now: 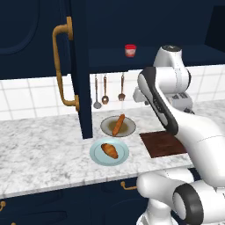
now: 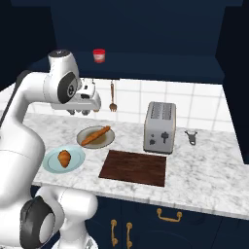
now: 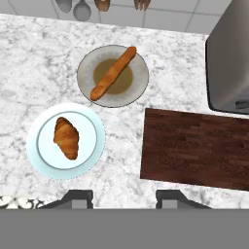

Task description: From the different types of pastries on the counter, select a croissant and place it on the cutting board. Then retrieve a jar of jam from the cabinet and place it alongside the croissant on the cutting board.

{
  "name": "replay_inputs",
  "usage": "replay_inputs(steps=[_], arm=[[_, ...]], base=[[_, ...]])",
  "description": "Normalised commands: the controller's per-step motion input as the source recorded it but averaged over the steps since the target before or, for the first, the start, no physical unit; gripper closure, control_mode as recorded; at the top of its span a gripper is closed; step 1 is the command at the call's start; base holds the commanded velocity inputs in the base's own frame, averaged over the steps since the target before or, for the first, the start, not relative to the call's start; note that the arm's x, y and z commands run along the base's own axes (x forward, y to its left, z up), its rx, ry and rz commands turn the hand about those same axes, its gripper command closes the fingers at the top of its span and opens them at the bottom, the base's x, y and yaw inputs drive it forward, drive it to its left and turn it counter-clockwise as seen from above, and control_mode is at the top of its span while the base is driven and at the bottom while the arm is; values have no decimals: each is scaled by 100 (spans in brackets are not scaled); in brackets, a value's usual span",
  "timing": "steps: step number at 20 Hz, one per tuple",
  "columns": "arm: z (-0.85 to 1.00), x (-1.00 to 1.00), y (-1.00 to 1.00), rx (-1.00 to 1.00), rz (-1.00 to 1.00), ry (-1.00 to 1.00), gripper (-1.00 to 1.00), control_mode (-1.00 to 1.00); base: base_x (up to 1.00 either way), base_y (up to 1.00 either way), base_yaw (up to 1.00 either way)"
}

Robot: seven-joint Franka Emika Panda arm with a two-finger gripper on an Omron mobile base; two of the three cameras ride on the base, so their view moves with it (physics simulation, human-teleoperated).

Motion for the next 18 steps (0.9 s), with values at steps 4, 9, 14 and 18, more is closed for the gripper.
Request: replay_inputs(steps=[4,9,14,18], arm=[[-5,40,61,0,0,4,-100,-100],[-1,64,100,0,5,0,-100,-100],[-31,24,82,0,6,-3,-100,-100],[-66,-9,63,-2,0,0,-100,-100]], base=[[0,0,0],[0,0,0],[0,0,0],[0,0,0]])
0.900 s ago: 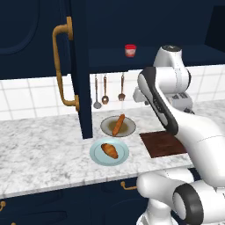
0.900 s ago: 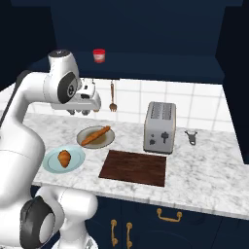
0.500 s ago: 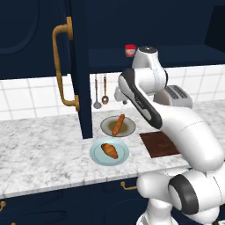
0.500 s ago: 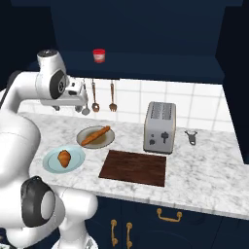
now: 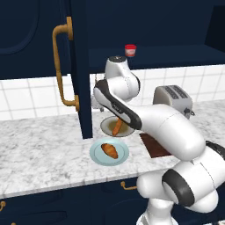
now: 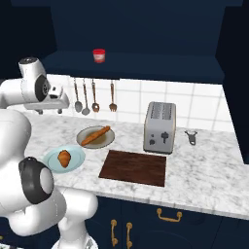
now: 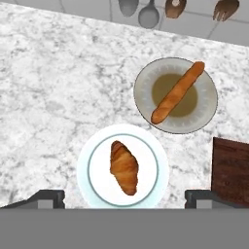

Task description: From the different types of pastries on the counter, select a croissant and place it on the cutting board. Then retrieve a jar of jam from the cabinet and place it alongside the croissant on the cutting board.

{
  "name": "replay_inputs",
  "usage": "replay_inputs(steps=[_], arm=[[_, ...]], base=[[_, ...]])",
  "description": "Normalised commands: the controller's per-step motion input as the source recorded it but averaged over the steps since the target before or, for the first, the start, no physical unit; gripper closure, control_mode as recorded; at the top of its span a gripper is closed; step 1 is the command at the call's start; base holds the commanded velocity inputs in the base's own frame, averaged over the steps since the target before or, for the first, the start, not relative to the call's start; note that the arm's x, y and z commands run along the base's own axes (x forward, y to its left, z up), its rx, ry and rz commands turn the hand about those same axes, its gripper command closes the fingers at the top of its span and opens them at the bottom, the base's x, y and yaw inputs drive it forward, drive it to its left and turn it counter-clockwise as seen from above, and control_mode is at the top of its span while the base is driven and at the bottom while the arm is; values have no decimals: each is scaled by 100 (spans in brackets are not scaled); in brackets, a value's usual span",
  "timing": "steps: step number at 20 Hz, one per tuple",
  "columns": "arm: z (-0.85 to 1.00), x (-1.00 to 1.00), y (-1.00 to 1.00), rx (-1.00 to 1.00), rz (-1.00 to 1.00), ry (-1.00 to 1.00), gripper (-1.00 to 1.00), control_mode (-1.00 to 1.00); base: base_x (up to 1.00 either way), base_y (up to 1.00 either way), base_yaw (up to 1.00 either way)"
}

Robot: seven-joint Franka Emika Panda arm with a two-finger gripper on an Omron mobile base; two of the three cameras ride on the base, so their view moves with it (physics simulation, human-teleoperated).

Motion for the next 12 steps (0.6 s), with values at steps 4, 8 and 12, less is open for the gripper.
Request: replay_inputs(steps=[4,8,12], arm=[[-53,-42,18,-2,0,0,-100,-100],[-36,-9,-14,-2,0,0,-100,-100],[-59,0,-45,1,0,0,-100,-100]], base=[[0,0,0],[0,0,0],[0,0,0]])
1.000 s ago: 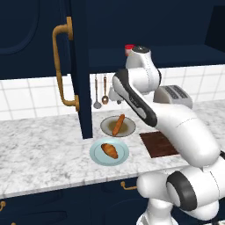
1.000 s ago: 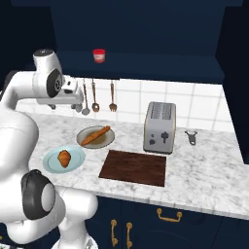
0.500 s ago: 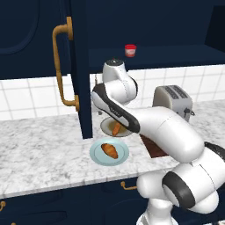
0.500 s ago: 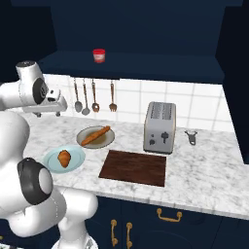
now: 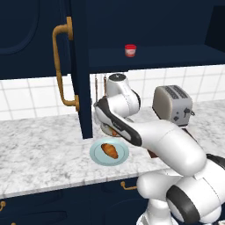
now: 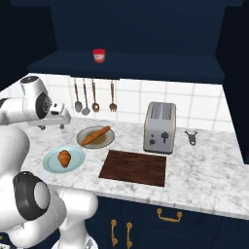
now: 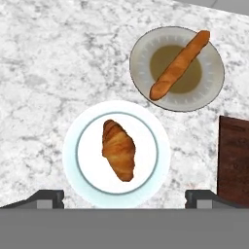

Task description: From the different types of pastries on the counter, select a croissant and place it on the cutting board. Then retrieve a jar of jam from the cabinet and place it alongside the croissant on the cutting board.

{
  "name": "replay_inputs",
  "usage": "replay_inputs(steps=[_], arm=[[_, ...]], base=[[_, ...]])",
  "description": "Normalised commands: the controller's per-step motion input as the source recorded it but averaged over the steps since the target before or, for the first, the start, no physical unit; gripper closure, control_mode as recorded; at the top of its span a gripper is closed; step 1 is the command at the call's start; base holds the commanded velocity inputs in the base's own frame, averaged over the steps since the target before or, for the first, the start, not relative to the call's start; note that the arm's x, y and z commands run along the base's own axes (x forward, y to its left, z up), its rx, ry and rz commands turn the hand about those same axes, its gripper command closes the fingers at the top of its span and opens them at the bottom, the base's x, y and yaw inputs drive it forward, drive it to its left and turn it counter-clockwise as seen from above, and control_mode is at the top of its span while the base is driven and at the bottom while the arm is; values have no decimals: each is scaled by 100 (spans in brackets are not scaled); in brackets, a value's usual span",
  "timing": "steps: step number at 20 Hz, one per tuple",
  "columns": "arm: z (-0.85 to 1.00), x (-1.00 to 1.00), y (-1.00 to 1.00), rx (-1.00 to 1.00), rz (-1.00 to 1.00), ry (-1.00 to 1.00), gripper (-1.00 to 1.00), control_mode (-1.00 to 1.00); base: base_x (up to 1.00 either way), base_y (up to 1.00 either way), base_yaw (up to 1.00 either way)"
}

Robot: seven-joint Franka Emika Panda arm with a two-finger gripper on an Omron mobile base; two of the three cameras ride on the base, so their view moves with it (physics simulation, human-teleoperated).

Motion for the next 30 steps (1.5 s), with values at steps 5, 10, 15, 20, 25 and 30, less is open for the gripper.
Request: replay_inputs(steps=[5,10,15,20,25,30], arm=[[-65,4,-13,5,0,0,-100,-100],[-55,9,8,20,6,1,-100,-100],[-31,0,0,2,1,0,-100,-100],[-33,0,0,-4,0,0,-100,-100],[-28,0,0,-3,0,0,-100,-100],[-43,0,0,0,0,0,-100,-100]], base=[[0,0,0],[0,0,0],[0,0,0],[0,0,0],[0,0,0],[0,0,0]])
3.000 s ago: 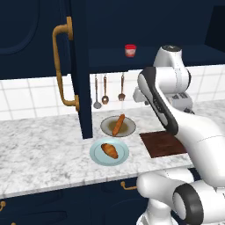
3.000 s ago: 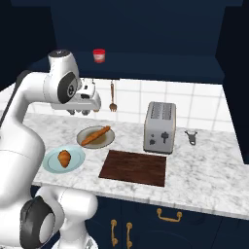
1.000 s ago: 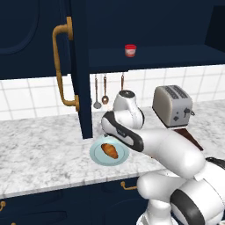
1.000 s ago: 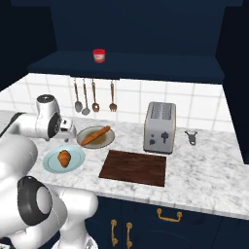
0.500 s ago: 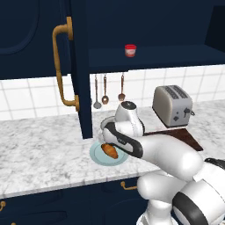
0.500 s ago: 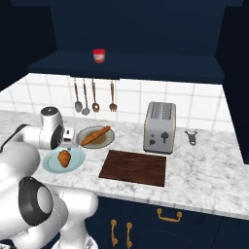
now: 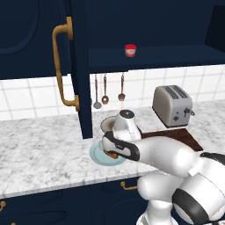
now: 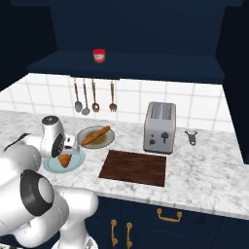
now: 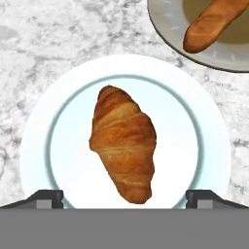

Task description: From the different types of pastries on the counter, select a croissant and place it on the cutting board. Then retrieve a jar of jam from the cabinet and place it alongside the croissant on the cutting board.

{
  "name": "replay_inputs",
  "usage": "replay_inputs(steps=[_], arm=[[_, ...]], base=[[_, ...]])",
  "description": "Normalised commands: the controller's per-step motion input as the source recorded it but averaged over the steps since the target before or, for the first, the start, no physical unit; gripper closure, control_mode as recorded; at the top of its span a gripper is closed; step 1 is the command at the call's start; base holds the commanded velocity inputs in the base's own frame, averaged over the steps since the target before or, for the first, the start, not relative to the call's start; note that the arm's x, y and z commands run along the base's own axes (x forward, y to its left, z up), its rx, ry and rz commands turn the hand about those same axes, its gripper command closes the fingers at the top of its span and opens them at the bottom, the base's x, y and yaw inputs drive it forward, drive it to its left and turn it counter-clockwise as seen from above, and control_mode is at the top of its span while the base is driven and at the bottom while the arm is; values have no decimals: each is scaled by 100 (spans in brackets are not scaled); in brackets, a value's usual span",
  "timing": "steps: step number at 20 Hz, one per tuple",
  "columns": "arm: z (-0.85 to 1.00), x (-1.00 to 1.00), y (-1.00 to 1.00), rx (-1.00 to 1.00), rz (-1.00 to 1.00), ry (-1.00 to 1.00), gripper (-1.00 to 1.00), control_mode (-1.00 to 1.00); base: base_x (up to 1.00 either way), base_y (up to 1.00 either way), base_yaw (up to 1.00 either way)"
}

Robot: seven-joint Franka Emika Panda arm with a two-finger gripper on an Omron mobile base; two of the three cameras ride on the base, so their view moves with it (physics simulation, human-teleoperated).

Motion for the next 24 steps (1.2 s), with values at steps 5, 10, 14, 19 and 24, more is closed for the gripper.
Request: replay_inputs(steps=[5,10,14,19,24], arm=[[-37,0,0,0,0,0,-100,-100],[-31,0,0,0,0,0,-100,-100],[-33,0,0,0,0,0,-100,-100],[-30,6,0,0,0,0,-100,-100],[0,17,0,0,0,0,-100,-100]], base=[[0,0,0],[0,0,0],[0,0,0],[0,0,0],[0,0,0]])
